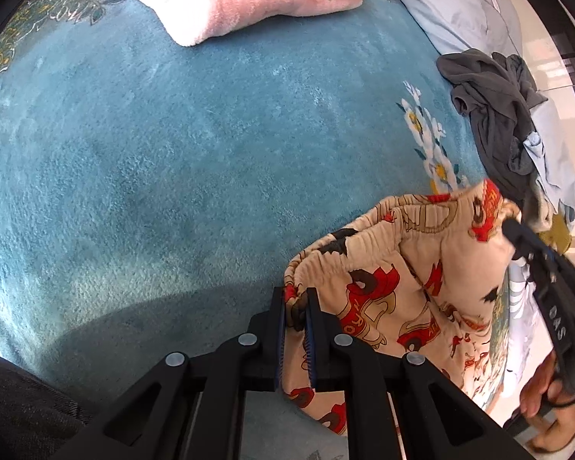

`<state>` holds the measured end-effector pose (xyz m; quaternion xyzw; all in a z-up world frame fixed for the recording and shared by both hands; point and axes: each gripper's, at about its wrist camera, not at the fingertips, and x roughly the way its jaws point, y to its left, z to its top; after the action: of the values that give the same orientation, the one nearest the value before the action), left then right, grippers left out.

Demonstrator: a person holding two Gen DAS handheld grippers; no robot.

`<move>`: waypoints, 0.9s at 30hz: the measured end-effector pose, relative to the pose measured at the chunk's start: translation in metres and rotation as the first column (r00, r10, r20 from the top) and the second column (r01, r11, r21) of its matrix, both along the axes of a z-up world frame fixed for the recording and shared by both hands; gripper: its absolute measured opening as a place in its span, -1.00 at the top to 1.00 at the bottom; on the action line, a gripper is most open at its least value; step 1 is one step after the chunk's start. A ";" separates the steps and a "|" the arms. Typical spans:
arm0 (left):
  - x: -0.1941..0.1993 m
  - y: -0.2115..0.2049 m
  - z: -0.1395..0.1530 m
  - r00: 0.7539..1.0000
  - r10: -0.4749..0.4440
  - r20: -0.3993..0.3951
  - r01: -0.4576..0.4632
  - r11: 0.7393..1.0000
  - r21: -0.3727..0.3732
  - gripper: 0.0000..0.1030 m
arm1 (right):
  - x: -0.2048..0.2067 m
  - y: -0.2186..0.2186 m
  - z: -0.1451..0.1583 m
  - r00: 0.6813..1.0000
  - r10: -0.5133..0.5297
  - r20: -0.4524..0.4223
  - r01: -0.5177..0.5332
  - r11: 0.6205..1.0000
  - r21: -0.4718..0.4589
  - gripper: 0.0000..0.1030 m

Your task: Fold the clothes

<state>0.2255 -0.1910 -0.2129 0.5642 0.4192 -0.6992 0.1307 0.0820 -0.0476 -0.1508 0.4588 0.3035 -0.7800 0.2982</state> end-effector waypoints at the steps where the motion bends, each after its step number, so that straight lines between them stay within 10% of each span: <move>1: 0.000 0.000 0.001 1.000 -0.003 -0.002 0.003 1.000 -0.004 0.81 | -0.008 -0.007 0.000 0.999 0.003 -0.035 -0.002 1.000 0.014 0.92; 10: -0.002 -0.007 -0.001 1.000 0.021 -0.023 -0.021 1.000 0.017 0.81 | -0.096 -0.059 -0.003 0.994 -0.048 -0.099 0.051 0.998 0.032 0.98; 15: -0.005 -0.010 -0.005 1.000 0.019 -0.024 -0.018 0.999 0.045 0.81 | -0.112 -0.057 -0.026 0.987 -0.027 0.161 0.028 1.000 -0.004 0.91; 19: -0.007 -0.008 -0.005 0.999 0.000 -0.035 0.002 0.999 0.053 0.81 | -0.110 -0.037 -0.042 0.950 -0.010 0.311 0.025 0.999 -0.045 0.04; 27: -0.011 -0.009 -0.005 0.999 -0.025 -0.045 0.028 0.998 0.063 0.81 | -0.094 -0.025 -0.073 0.933 -0.018 0.360 0.013 1.000 0.015 0.01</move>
<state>0.2147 -0.1996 -0.2181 0.5579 0.4363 -0.6997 0.0941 -0.0120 -0.0730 -0.2234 0.5983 0.2452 -0.6830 0.3397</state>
